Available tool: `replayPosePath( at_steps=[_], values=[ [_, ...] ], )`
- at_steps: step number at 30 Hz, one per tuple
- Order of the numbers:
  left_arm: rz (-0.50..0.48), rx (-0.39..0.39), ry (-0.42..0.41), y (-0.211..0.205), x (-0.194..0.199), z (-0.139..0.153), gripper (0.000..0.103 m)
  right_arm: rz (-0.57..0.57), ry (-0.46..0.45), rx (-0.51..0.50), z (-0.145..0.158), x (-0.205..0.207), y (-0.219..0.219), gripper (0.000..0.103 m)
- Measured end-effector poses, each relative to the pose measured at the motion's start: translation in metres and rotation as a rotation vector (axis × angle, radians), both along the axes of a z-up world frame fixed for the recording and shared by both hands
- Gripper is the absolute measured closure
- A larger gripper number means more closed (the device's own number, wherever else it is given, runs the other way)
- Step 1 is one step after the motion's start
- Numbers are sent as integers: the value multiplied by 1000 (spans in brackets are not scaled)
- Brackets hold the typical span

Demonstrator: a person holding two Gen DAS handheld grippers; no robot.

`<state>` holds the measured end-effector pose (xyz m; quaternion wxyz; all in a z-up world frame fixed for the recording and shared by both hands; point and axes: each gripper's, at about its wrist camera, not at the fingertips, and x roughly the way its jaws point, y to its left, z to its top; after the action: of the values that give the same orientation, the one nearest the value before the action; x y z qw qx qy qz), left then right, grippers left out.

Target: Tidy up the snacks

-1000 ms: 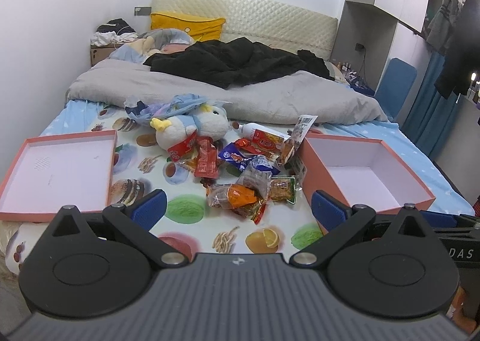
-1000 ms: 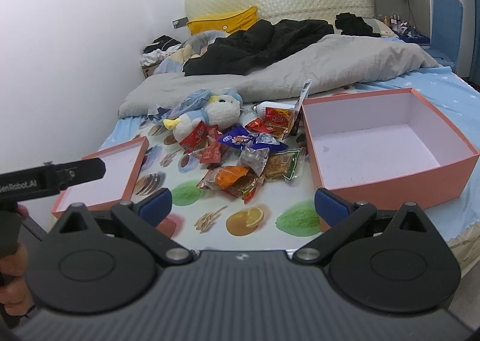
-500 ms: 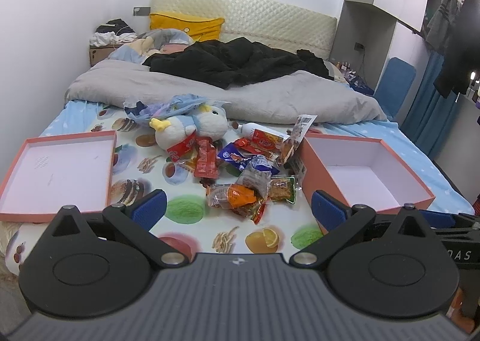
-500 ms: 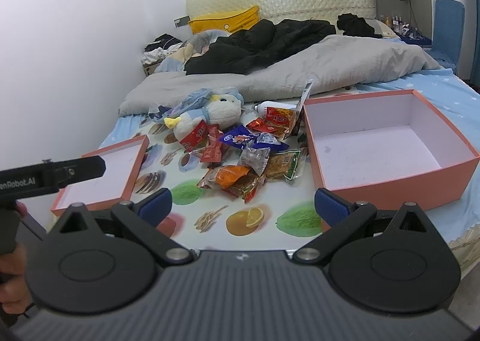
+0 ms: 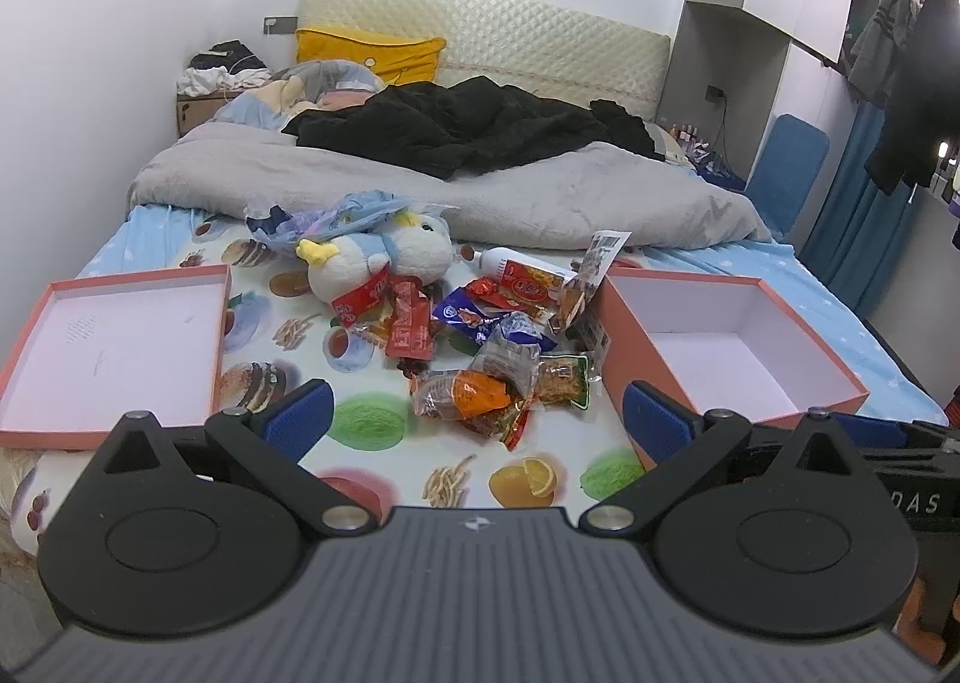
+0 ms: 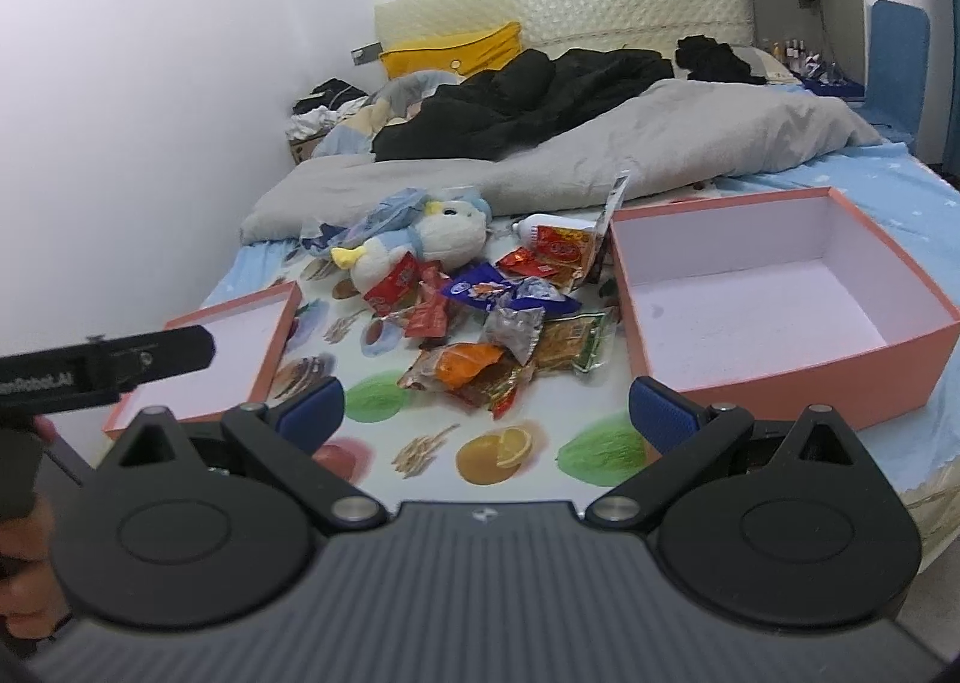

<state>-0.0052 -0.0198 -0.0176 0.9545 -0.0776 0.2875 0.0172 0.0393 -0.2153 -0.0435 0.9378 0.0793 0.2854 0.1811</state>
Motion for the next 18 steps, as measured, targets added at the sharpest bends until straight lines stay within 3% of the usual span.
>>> replayPosePath(
  at_steps=[8,18],
  values=[
    [-13,-10,9,3,2,-6,0,-17,51,14,-11,5,-2,0],
    [-1,-10,49,12,19,-25,0,-20,51,5,-24,8,5,1]
  ],
)
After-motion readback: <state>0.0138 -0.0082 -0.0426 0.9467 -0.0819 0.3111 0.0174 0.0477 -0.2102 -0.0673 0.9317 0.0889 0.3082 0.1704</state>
